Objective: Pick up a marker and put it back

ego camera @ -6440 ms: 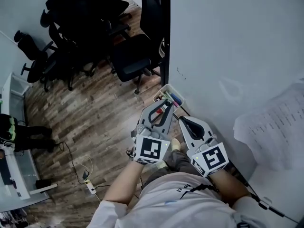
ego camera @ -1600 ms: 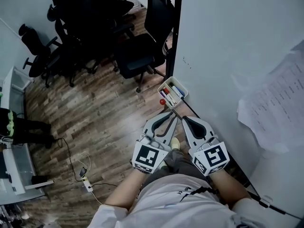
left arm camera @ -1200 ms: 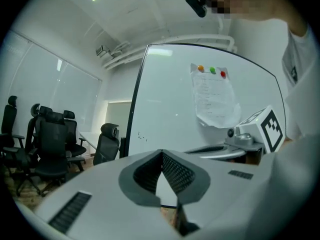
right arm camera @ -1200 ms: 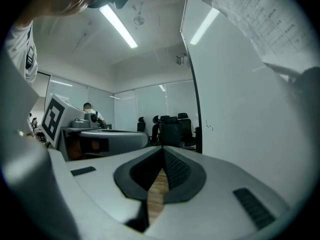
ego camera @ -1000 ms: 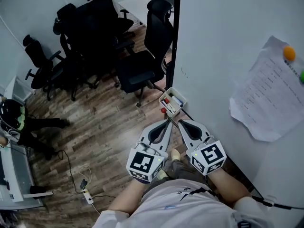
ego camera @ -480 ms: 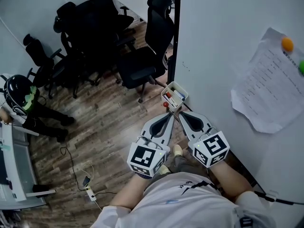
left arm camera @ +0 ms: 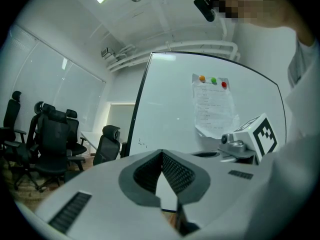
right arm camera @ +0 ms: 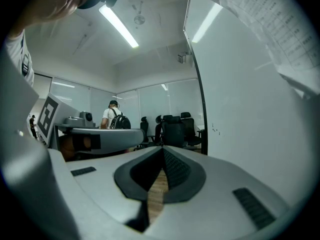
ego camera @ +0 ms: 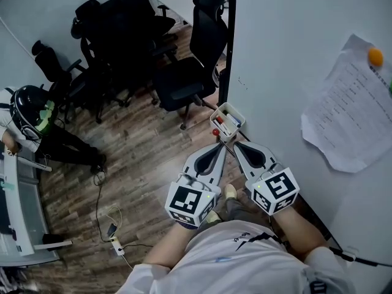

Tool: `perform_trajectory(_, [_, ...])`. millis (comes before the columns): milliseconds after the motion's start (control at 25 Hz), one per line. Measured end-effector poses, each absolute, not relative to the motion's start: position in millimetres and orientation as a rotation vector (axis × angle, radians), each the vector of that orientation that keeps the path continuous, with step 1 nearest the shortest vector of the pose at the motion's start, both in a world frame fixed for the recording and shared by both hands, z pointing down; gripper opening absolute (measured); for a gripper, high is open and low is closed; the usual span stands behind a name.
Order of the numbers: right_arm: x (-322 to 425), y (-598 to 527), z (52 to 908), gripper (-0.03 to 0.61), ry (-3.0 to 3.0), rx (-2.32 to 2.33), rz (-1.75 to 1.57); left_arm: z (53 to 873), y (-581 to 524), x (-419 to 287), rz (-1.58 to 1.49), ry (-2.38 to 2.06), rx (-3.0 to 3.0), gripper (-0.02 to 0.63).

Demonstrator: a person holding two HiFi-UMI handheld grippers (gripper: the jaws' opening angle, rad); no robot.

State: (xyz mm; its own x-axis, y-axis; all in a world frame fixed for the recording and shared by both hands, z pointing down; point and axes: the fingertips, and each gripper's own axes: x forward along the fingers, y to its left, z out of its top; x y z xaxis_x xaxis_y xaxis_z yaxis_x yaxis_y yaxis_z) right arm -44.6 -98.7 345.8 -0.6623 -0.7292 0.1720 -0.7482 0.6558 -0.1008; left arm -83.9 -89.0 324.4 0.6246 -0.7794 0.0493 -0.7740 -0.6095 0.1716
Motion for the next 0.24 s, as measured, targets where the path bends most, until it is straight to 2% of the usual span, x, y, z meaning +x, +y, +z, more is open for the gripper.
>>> perform_trajectory(240, [-45.0,-101.5,345.9,0.012,-2.752,1.227,0.229,326.4,-92.8,-85.6,-0.055,-1.302,2.665,0.011])
